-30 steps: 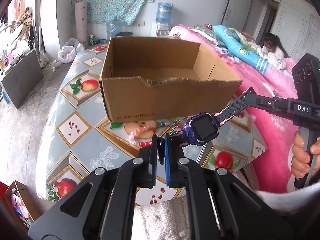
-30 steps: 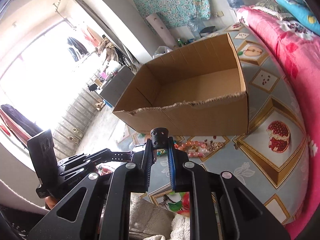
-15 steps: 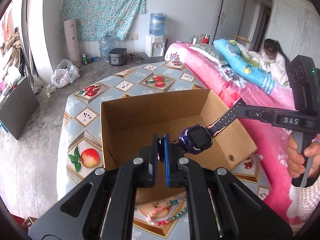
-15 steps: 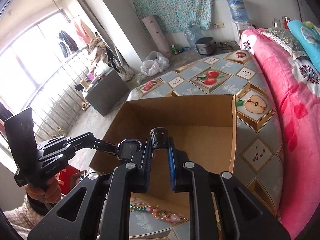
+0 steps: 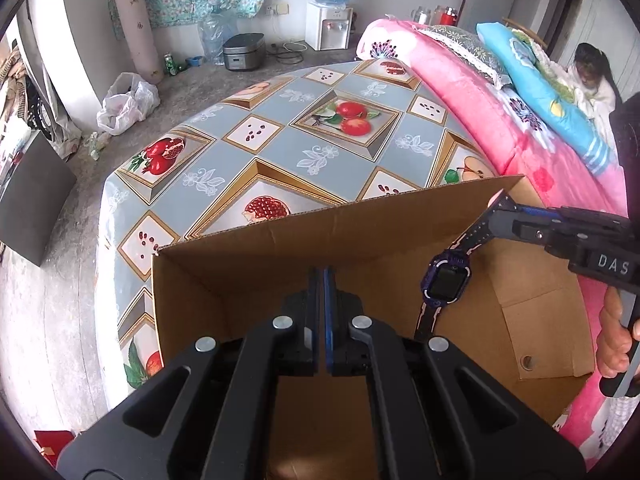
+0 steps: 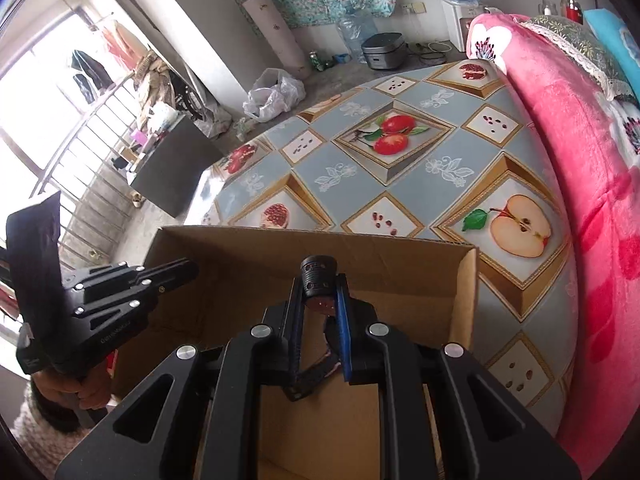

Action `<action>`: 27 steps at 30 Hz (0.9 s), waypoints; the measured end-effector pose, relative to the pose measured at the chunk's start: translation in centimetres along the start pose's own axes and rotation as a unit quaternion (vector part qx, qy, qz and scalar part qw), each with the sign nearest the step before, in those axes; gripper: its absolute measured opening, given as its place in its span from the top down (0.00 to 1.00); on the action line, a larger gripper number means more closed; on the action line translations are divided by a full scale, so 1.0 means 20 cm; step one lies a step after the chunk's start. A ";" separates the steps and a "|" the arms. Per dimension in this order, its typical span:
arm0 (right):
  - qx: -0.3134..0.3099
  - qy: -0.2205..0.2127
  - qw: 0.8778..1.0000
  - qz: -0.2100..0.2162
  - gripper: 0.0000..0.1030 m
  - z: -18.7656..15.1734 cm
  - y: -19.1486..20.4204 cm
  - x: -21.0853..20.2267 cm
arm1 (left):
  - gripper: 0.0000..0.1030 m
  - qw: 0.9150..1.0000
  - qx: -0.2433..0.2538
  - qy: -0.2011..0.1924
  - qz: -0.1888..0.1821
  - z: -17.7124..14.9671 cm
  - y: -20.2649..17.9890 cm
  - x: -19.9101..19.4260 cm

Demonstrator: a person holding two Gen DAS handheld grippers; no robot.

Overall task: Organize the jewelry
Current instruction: 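Lower the watch into the box and open the left tool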

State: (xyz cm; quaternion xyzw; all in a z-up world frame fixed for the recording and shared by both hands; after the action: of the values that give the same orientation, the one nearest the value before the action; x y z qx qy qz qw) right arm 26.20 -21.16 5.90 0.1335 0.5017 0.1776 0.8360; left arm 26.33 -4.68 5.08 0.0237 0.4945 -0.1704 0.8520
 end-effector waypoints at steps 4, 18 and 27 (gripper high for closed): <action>0.014 0.005 0.996 0.090 0.85 0.06 0.16 -0.02 | 0.99 0.999 -0.013 -0.030 0.006 -0.07 0.04 -0.13; -0.003 0.007 1.000 -0.002 0.84 0.03 0.20 0.08 | 0.97 0.991 -0.048 -0.113 0.047 -0.43 0.20 -0.58; -0.102 0.000 0.981 -0.166 0.58 -0.07 0.17 0.10 | 0.87 0.987 -0.082 -0.128 0.053 -0.67 0.26 -0.63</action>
State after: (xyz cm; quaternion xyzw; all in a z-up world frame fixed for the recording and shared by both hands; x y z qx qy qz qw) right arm 25.23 -17.14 5.09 -0.0373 0.4960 0.0861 0.8632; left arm 11.14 6.27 8.35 -0.0417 0.3915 -0.0855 0.9152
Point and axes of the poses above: each gripper's, at about its wrist camera, not at the fingertips, and x roughly the way its jaws point, y to its left, z to its top, the point moved 4 cm from there along x, roughly the way its jaws point, and after that the axes turned 4 degrees about -z, right-handed, at the moved point
